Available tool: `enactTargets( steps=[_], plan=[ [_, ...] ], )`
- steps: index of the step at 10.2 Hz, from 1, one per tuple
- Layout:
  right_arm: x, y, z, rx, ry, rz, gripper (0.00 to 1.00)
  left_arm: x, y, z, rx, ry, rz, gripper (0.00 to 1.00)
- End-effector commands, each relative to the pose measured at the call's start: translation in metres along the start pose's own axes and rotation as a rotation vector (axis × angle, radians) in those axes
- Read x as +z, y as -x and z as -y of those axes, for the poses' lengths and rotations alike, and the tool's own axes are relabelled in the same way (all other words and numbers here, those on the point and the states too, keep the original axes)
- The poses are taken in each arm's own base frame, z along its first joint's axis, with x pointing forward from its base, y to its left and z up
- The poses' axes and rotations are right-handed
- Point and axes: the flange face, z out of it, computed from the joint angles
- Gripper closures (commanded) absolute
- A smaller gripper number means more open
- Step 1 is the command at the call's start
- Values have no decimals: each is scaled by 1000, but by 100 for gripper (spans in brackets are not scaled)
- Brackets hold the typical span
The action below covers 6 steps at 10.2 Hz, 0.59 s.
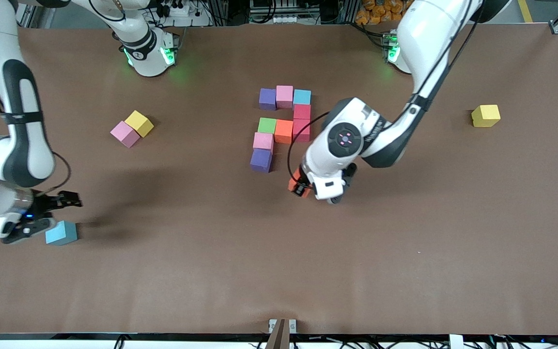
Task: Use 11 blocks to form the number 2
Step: 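Grasp the cyan cube with the right gripper while the left gripper lowers coral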
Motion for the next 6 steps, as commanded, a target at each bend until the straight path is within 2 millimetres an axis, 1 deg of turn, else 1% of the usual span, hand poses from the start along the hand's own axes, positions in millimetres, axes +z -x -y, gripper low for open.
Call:
enactTargets(
  steps=[1, 3, 4, 5, 6],
  plan=[
    [18, 0, -19, -76, 67, -49, 0, 19, 17, 9, -144, 27, 13, 100],
    [50, 3, -38, -81, 103, -84, 0, 35, 30, 15, -295, 57, 25, 100],
    [61, 3, -41, -75, 110, -95, 0, 40, 31, 18, -345, 63, 26, 100],
    [69, 6, -47, -65, 118, -102, 0, 48, 38, 23, -368, 49, 21, 100],
    [75, 6, -50, -67, 131, -109, 0, 54, 40, 29, -391, 39, 5, 100]
  ],
)
